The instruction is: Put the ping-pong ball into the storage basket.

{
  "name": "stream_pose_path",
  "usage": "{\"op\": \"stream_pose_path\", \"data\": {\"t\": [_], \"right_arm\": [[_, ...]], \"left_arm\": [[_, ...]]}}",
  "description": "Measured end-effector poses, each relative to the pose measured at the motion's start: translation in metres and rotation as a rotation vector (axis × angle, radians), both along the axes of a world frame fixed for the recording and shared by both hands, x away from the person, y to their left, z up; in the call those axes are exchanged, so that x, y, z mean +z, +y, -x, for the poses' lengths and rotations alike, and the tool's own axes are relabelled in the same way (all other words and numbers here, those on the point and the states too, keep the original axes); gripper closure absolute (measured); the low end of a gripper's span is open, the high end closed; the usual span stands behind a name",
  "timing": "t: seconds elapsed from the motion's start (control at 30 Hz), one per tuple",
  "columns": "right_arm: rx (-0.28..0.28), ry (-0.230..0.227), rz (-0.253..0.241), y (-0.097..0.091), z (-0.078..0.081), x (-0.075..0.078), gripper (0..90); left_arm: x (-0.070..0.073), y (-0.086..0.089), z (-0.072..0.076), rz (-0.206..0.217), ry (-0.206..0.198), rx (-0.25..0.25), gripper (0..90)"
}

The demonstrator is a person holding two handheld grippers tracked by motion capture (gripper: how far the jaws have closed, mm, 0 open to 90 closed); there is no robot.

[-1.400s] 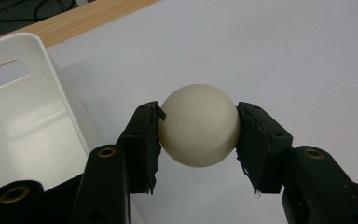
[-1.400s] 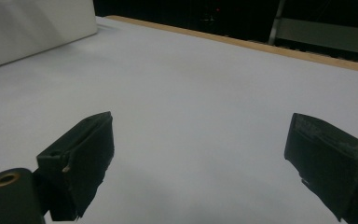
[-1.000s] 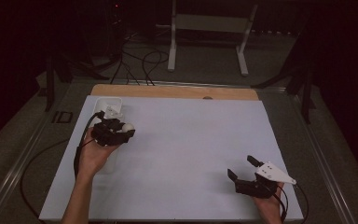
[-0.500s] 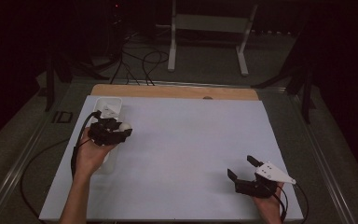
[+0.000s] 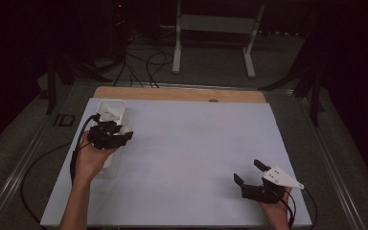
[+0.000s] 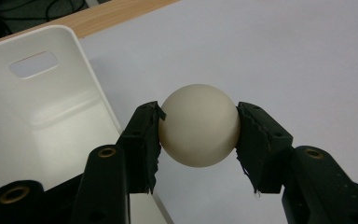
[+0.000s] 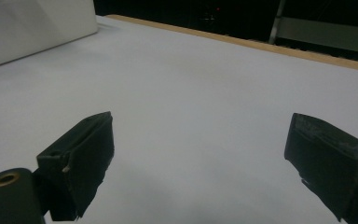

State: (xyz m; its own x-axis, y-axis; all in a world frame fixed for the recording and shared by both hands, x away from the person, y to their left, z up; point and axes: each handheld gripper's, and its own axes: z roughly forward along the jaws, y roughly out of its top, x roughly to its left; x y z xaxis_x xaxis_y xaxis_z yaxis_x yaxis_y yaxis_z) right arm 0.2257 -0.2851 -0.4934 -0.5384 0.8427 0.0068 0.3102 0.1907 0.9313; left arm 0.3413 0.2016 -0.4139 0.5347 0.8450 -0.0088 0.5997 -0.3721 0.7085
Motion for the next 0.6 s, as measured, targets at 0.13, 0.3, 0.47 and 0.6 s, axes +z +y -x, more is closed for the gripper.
{"op": "stream_pose_path", "data": {"t": [0.13, 0.3, 0.47, 0.6], "right_arm": [[-0.001, -0.001, 0.002, -0.0001, 0.0001, 0.0001, 7.8], [0.000, -0.001, 0.003, -0.0003, 0.0001, 0.0001, 7.8], [-0.001, -0.001, 0.002, -0.0005, 0.0000, 0.0002, 7.8], [0.000, -0.003, 0.002, -0.0003, -0.0006, 0.0002, 7.8]], "left_arm": [[-0.0002, 0.0022, 0.0000, -0.002, 0.001, 0.006, 51.5], [-0.0004, 0.0047, 0.0000, -0.005, -0.001, 0.011, 51.5], [0.0001, 0.0080, 0.0006, -0.002, -0.007, 0.022, 51.5], [0.0003, 0.0104, 0.0010, -0.001, -0.007, 0.028, 51.5]]}}
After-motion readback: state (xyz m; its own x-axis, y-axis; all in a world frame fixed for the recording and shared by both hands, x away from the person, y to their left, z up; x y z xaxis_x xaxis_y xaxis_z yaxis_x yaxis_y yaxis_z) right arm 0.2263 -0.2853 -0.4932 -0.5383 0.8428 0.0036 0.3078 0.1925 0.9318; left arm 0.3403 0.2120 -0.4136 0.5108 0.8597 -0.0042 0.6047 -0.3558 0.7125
